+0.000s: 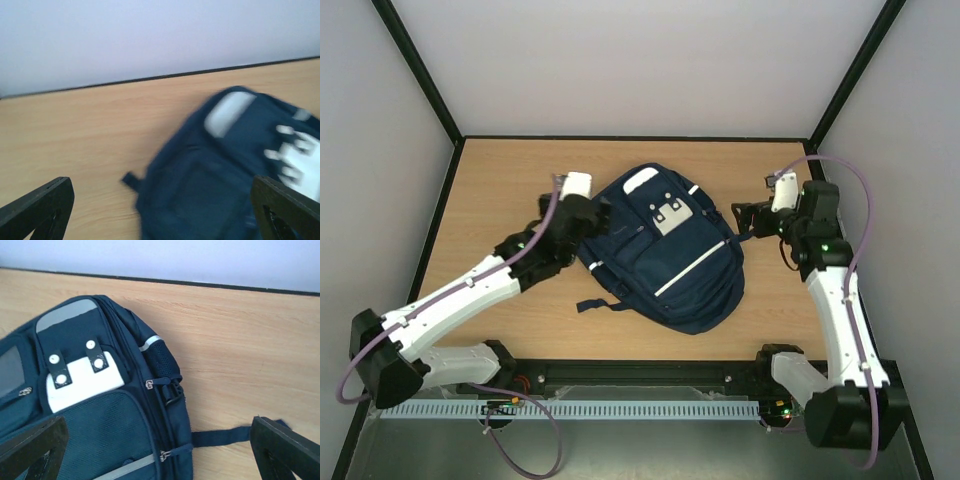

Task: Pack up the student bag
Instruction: Reset both arms

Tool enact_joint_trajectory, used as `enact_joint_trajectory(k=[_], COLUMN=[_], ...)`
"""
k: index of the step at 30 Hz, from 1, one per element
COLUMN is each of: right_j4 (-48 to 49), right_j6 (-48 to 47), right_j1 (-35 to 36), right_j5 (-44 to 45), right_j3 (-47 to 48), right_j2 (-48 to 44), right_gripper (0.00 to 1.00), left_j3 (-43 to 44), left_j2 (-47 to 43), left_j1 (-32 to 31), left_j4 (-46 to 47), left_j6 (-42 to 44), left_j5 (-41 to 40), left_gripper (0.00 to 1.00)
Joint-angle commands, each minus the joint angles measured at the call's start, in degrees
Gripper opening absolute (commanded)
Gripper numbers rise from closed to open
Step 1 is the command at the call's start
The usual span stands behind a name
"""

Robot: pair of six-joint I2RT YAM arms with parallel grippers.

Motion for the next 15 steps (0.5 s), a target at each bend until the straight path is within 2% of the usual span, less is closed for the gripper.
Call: enact_joint_trajectory(k=[1,4,5,9,15], right_j4=[9.4,13.1,13.9,14.4,15.0], right_j6=[14.4,20.7,22.1,20.7,17.9], right_j1=[-0.1,-0.1,-0.1,-0.1,-0.1], right_j5=[-1.3,2.0,2.9,6.3,5.9], right_j3=[-7.3,-12.5,-13.7,-14.5,-17.2], right_j2=[-6.4,-9.6,-10.0,-11.1,-13.9], right_gripper=[0.99,0.99,0.99,0.99,0.99], left_j3=[-4.9,-9.9,-10.9,-10.6,-10.1], left_j2=[-3.4,-6.0,-6.8,-7.7,-7.8], left_j1=[8.6,9.8,10.0,10.9,12.3], left_j4=[-5.3,-1.0,0.0,0.0,-0.5], left_j6=[-6.7,-3.9,-3.6,-3.5,-3.7], left_j5=[-2.4,-7.6,-7.2,-4.9,-3.5], left_gripper=[0.99,0.99,0.99,0.99,0.99])
